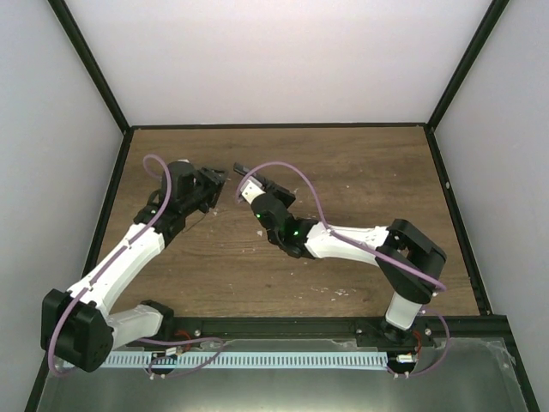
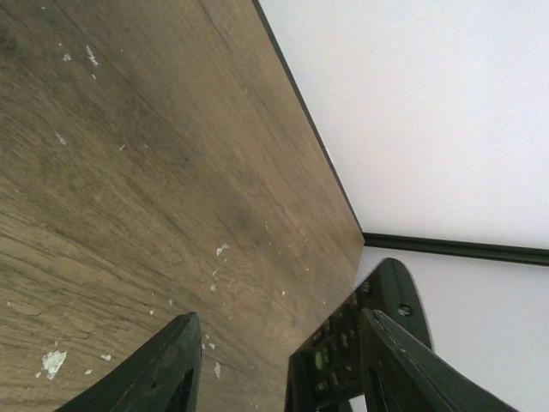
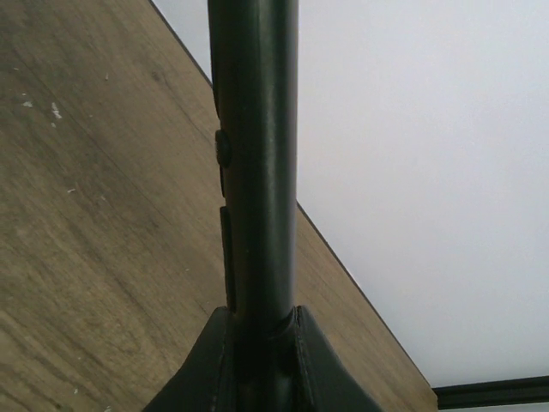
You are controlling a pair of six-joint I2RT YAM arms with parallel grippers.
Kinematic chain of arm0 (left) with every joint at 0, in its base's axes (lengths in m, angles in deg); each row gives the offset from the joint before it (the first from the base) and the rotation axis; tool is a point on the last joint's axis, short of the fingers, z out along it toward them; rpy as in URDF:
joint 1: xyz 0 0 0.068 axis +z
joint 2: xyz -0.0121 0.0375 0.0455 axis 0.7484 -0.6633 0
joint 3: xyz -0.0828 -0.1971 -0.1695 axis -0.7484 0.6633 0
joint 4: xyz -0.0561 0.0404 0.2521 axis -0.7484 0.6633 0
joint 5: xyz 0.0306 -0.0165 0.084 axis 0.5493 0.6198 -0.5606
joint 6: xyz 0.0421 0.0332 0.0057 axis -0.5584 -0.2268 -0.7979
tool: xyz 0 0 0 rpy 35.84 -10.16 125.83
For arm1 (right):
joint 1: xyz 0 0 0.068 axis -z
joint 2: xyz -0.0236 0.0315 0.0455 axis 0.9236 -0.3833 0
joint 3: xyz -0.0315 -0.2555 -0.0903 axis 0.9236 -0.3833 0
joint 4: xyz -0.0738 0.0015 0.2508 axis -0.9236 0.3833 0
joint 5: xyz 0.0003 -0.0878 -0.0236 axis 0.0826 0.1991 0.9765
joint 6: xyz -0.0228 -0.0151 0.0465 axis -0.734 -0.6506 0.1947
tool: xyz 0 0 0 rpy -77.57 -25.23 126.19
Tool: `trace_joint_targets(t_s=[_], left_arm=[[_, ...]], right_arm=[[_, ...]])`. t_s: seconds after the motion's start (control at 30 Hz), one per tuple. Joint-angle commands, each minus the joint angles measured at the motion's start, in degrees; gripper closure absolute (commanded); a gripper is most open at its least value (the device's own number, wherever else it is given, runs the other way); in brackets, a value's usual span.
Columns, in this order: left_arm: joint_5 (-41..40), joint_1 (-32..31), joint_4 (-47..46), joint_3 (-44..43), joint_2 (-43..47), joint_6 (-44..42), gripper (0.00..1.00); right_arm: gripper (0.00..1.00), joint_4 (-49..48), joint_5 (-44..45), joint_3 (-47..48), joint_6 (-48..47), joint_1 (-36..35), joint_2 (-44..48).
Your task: Load the batteries into the remote control
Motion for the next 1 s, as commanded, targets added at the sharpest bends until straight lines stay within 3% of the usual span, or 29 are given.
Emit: trace_joint_targets(t_s=[0.0, 0.73, 0.97], left_arm=[[-1.85, -0.98, -5.17, 2.09, 2.16, 0.01, 0.48], [-4.27, -3.27, -3.69, 1.2, 0.17, -2.9, 0.48], [-4.64, -3.25, -3.03, 0.75, 0.21, -4.16, 0.57]], right_arm=[[0.99, 1.66, -0.69, -0.34, 2.85, -1.05, 0.21], [0.99, -0.38, -1.05, 0.42, 0.15, -5.44, -1.35], [0.99, -3.4, -1.19, -0.71, -2.59, -6.04, -1.43]])
